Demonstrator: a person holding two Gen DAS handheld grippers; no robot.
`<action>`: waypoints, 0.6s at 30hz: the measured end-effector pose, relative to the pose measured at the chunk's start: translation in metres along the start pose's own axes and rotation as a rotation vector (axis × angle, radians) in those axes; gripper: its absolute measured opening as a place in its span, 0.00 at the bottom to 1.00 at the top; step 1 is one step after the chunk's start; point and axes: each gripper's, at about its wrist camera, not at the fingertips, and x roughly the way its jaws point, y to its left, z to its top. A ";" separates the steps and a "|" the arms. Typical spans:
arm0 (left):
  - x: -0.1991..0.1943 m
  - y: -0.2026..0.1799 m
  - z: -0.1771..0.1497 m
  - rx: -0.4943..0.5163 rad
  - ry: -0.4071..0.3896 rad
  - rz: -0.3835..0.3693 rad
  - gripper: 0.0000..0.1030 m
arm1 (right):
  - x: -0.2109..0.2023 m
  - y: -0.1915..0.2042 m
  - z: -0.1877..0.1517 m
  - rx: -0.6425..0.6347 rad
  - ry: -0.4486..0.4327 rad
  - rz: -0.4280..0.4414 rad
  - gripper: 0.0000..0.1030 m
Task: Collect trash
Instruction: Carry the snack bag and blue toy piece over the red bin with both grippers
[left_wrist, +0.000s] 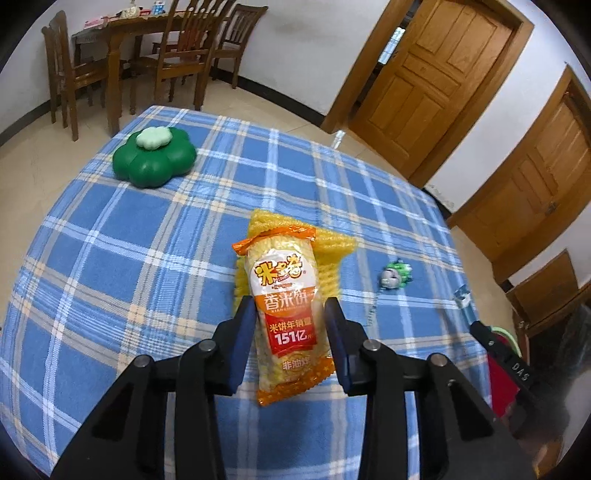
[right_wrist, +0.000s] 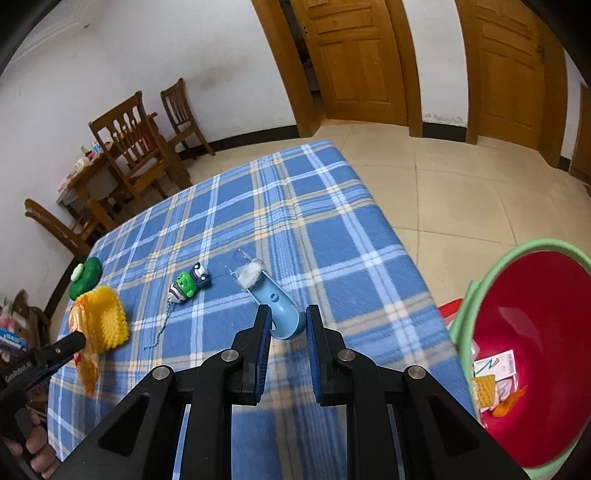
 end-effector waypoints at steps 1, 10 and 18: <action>-0.001 -0.001 0.000 0.000 0.002 -0.012 0.37 | -0.002 0.000 0.000 0.002 -0.003 -0.001 0.18; -0.001 -0.015 -0.009 0.019 0.071 -0.111 0.37 | -0.022 -0.013 -0.008 0.028 -0.026 -0.006 0.18; -0.005 -0.033 -0.014 0.055 0.071 -0.117 0.37 | -0.043 -0.027 -0.010 0.053 -0.058 -0.017 0.18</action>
